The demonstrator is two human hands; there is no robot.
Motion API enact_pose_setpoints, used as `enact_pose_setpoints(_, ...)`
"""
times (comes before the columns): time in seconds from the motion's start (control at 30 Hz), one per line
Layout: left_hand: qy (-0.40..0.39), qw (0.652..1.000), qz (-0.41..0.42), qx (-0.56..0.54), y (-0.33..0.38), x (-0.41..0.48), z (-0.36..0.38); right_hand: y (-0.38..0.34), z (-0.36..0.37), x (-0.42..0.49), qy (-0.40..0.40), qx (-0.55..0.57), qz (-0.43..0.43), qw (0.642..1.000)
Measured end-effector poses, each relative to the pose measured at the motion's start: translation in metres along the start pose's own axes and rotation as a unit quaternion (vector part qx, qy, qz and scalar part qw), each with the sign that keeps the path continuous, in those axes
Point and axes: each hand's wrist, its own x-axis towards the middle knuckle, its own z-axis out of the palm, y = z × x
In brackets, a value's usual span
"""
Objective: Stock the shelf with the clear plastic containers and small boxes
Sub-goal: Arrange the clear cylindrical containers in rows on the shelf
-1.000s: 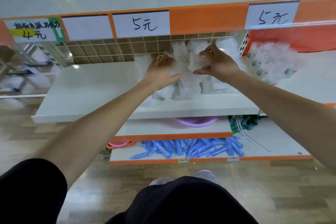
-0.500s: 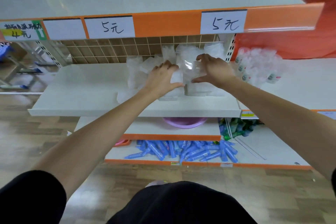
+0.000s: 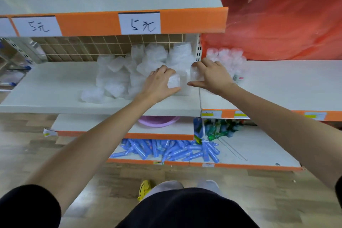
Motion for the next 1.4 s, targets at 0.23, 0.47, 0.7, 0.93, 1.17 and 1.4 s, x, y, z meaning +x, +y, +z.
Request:
enact_pose_setpoints(0.23, -0.005, 1.0, 0.009, -0.014, 0.051, 0.012, 0.024, 0.047, -0.004, -0.031, -0.003, 0.006, 0.03, 1.0)
enact_pose_setpoints(0.47, -0.015, 0.998, 0.062, -0.019, 0.081, 0.048, 0.037, 0.08, -0.011, -0.046, 0.003, -0.005, 0.08, 0.997)
enact_pose_setpoints(0.7, -0.017, 0.995, 0.095, -0.035, 0.104, 0.068, 0.055, 0.116, -0.009, -0.077, -0.004, -0.013, 0.136, 0.991)
enact_pose_setpoints(0.93, -0.027, 0.989, 0.137, -0.044, 0.143, 0.069, 0.072, 0.157, 0.006, -0.111, -0.027, -0.006, 0.159, 0.987)
enact_pose_setpoints(1.17, -0.036, 0.99, 0.126, -0.048, 0.189, 0.072, 0.095, 0.208, 0.018, -0.128, -0.053, 0.001, 0.187, 0.981)
enact_pose_setpoints(1.4, -0.068, 0.991, 0.096, -0.056, 0.211, 0.062, 0.117, 0.241, 0.026, -0.126, -0.071, 0.036, 0.257, 0.963)
